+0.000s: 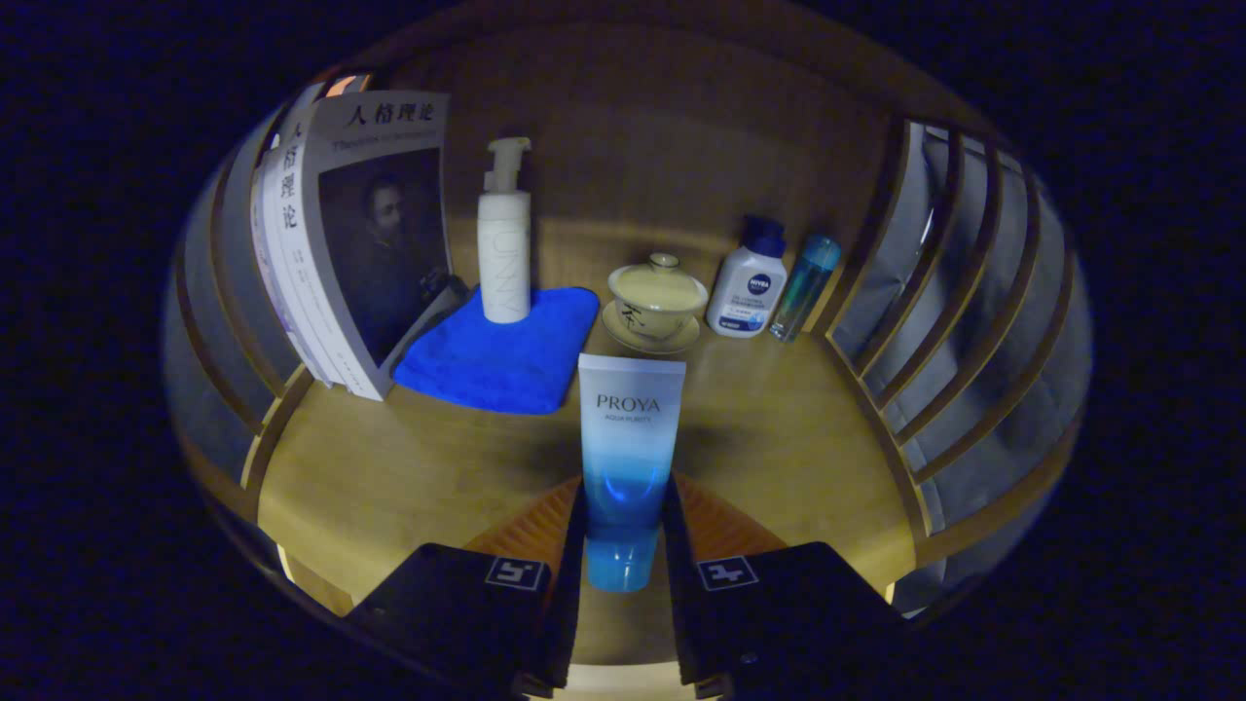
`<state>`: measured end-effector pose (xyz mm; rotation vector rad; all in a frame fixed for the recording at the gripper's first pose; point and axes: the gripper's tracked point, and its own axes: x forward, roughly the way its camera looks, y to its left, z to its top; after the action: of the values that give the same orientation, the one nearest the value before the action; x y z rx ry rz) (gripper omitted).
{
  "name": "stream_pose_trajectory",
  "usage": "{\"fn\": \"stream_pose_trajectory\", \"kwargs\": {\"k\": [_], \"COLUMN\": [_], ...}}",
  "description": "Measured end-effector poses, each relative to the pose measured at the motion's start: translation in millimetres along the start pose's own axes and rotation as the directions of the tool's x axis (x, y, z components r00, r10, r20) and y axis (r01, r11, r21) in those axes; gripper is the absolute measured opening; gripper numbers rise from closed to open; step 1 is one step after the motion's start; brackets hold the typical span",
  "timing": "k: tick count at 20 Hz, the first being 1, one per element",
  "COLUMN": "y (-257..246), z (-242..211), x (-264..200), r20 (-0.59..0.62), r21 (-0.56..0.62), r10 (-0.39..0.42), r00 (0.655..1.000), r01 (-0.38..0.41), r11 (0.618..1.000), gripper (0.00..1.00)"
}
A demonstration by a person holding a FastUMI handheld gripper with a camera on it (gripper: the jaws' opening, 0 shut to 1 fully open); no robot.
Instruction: Pull open the drawer, take out the items inside it, and place them on the countertop above the cabinet.
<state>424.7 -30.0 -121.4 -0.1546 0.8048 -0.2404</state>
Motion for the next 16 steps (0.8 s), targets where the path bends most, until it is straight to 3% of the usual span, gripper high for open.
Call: {"fn": "stream_pose_trajectory", "kwargs": {"k": [5,16], "y": [-2,20], "z": [7,-20], "x": [-13,-122], "r20": [0.028,0.103], "r21": [-0.01,-0.052], "r10": [-0.006,0.159], "r00": [1.0,0.982], "r01": [0.006,-0.155], "r11": [1.0,0.987], "gripper": [0.52,0.58]}}
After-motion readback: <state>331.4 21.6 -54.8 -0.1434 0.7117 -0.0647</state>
